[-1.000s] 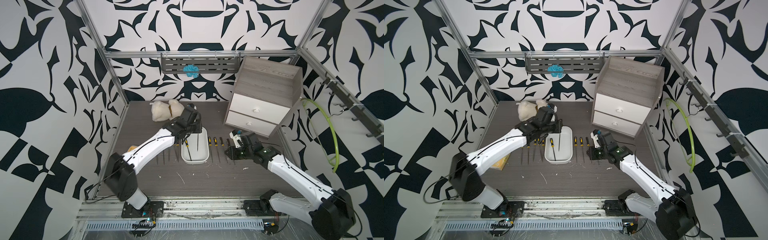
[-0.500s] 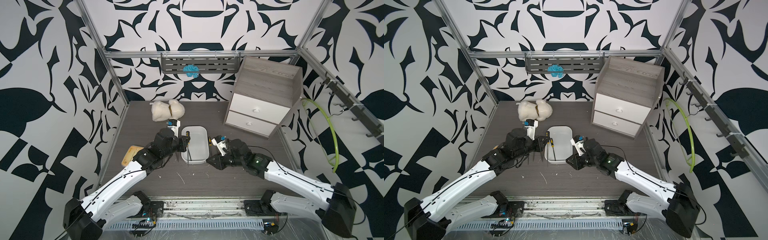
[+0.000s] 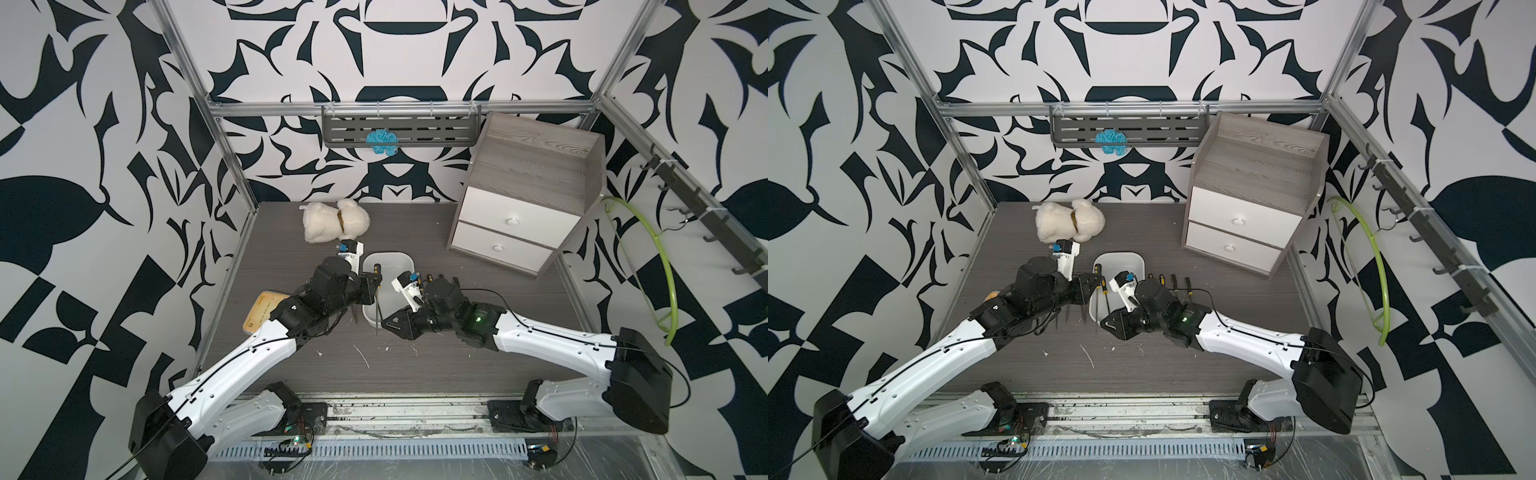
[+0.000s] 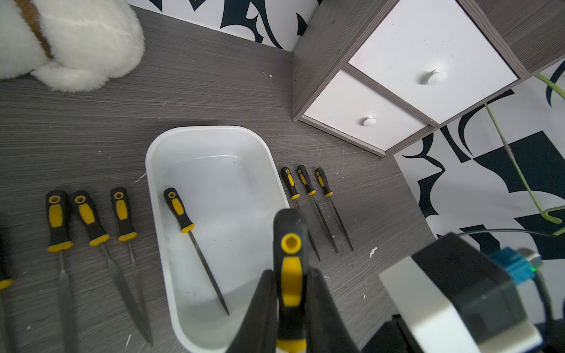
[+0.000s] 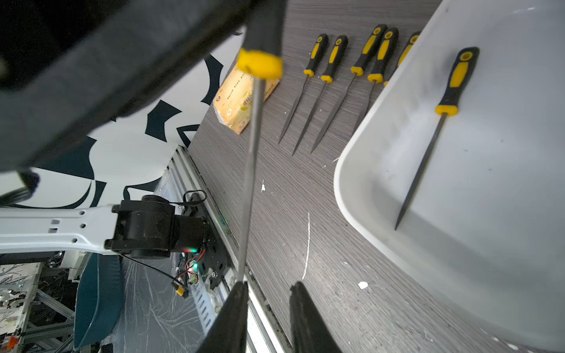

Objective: Take the file tool out of the storage box
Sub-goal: Pick up the file tool from the storage box.

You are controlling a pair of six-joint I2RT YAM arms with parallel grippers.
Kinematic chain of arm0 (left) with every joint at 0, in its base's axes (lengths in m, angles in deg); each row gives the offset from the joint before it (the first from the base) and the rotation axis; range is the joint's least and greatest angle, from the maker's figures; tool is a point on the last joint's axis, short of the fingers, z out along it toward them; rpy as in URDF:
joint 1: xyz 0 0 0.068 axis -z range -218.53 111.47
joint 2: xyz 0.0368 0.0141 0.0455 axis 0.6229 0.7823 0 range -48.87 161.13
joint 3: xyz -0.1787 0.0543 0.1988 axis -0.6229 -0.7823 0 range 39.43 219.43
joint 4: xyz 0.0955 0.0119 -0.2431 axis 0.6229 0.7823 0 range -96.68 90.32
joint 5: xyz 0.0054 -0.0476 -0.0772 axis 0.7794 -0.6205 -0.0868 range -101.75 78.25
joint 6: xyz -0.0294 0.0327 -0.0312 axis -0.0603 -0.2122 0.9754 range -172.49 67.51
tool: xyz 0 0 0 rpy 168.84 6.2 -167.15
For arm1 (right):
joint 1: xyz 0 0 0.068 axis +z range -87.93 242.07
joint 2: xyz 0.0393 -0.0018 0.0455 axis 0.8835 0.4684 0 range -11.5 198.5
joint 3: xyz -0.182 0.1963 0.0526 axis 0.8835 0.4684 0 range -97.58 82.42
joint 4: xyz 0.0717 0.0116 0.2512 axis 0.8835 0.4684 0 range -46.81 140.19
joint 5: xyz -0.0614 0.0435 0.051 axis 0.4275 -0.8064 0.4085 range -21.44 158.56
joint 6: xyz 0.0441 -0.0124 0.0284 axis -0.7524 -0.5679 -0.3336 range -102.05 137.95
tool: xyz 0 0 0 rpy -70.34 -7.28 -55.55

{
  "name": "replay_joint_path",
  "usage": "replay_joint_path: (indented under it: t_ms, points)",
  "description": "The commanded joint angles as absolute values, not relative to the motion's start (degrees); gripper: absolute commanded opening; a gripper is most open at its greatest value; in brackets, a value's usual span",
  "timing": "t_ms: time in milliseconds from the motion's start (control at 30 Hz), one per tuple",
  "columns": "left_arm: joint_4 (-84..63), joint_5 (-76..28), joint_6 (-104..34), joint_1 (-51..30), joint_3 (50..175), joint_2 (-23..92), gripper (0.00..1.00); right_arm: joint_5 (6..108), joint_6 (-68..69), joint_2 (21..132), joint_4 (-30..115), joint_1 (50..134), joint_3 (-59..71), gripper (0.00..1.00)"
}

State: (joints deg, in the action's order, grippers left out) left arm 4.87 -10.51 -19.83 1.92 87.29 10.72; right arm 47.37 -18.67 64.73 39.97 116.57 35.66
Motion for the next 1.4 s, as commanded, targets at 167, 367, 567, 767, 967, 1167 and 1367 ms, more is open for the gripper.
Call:
replay_joint_path:
  t_ms: [167, 367, 567, 767, 967, 1167, 1367]
  points:
    - [4.2, -11.2, -20.4, 1.6, 87.7, 12.7, 0.0, 46.2, -19.1, 66.9, 35.4, 118.2, 31.7, 0.3]
    - [4.5, -10.2, -20.7, 1.7, 87.5, 11.8, 0.0, 46.0, -18.5, 70.0, 35.9, 118.3, 30.1, 0.25]
    - [4.9, -9.9, -20.8, 1.7, 87.3, 11.5, 0.0, 46.4, -18.2, 70.9, 37.0, 118.3, 29.5, 0.19]
    - [5.3, -9.4, -20.8, 1.7, 87.3, 11.0, 0.0, 48.6, -17.5, 71.3, 39.9, 118.4, 28.6, 0.21]
    - [6.1, -8.5, -21.1, 1.6, 87.4, 10.5, 0.0, 53.3, -16.1, 70.5, 44.1, 118.4, 28.1, 0.22]
    - [5.4, -9.5, -20.8, 1.7, 87.4, 11.5, 0.0, 50.2, -16.4, 73.6, 43.2, 118.4, 26.2, 0.21]
    - [5.3, -9.1, -20.8, 1.6, 87.0, 11.2, 0.0, 50.8, -16.4, 74.7, 42.4, 118.6, 26.4, 0.0]
